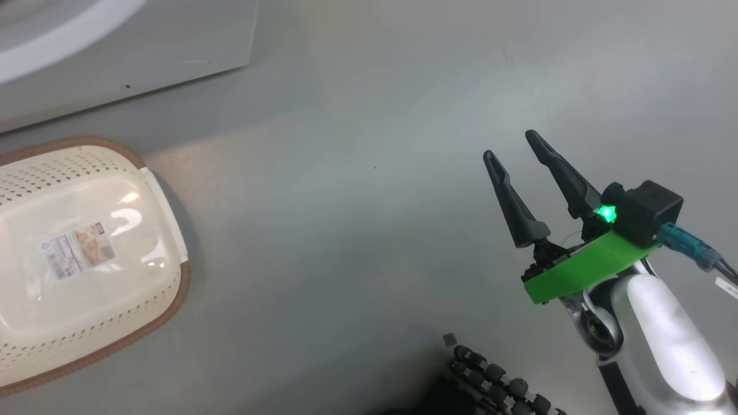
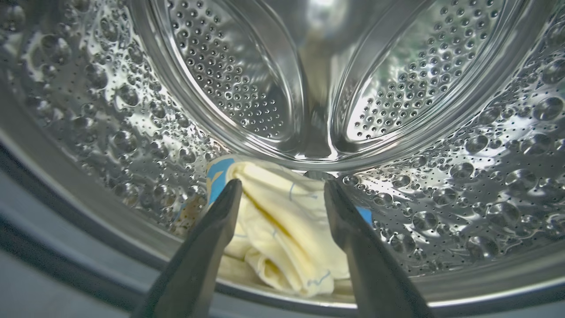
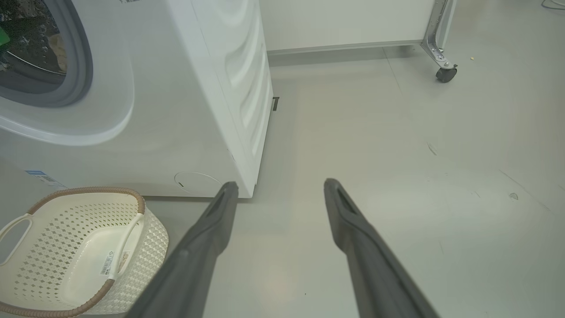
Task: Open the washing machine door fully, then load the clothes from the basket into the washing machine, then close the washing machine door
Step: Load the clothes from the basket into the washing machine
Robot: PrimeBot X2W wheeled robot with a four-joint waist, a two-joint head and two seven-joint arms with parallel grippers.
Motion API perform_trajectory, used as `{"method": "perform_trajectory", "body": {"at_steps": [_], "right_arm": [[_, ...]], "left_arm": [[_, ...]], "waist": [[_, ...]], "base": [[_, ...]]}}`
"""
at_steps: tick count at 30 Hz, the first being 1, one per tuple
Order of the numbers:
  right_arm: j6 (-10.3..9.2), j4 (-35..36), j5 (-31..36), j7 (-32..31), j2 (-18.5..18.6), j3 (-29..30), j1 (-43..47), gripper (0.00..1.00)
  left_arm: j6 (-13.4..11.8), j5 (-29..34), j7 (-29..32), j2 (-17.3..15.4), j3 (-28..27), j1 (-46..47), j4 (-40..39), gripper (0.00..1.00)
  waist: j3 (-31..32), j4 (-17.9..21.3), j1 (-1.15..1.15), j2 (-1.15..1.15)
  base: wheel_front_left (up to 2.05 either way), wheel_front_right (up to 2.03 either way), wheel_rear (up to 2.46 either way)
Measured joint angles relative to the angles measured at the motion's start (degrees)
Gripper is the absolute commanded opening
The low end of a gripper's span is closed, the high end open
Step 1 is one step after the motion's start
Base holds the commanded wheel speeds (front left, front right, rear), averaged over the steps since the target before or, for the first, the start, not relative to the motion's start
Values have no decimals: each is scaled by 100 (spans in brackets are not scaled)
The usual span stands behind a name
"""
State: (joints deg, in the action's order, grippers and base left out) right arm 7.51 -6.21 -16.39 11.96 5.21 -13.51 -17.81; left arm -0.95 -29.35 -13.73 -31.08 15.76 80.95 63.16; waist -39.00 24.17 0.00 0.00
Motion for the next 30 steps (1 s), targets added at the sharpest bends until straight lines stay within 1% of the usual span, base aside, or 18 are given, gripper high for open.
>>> {"method": "perform_trajectory", "body": {"at_steps": [2,5,10,14,16,21,24,25,30], "right_arm": [[0,14,34,-33,15,59,23,100],[0,73,42,-97,43,140,77,100],[0,143,87,-205,109,313,266,100],[0,199,143,-302,118,461,391,100],[0,235,147,-353,131,535,475,100],[0,288,203,-476,165,638,643,100],[0,323,244,-544,180,650,725,100],[0,338,246,-588,196,657,756,100],[0,387,287,-704,247,750,988,100]], "left_arm": [[46,-35,-45,98,-3,-243,22,100],[40,-1,-47,224,48,-631,-42,100],[-80,8,-90,499,-105,-1428,-754,100],[-264,67,-90,809,-243,-2155,-1395,100],[-327,114,-90,977,-270,-2528,-1753,100],[-580,258,-90,1360,-298,-3528,-2629,100],[-728,368,-90,1471,-328,-4162,-3149,100],[-829,465,-90,1518,-361,-4576,-3462,100],[-978,615,-89,1662,-265,-5525,-4073,100]], "waist": [[119,-90,0,0],[309,-234,0,0],[627,-516,0,0],[891,-731,0,0],[1021,-839,0,0],[1381,-1069,0,0],[1606,-1183,-1,0],[1757,-1242,0,0],[2112,-1384,-1,0]], "base": [[0,0,0],[0,0,0],[0,0,0],[0,0,0],[0,0,0],[0,0,0],[0,0,0],[0,0,0],[0,0,0]]}}
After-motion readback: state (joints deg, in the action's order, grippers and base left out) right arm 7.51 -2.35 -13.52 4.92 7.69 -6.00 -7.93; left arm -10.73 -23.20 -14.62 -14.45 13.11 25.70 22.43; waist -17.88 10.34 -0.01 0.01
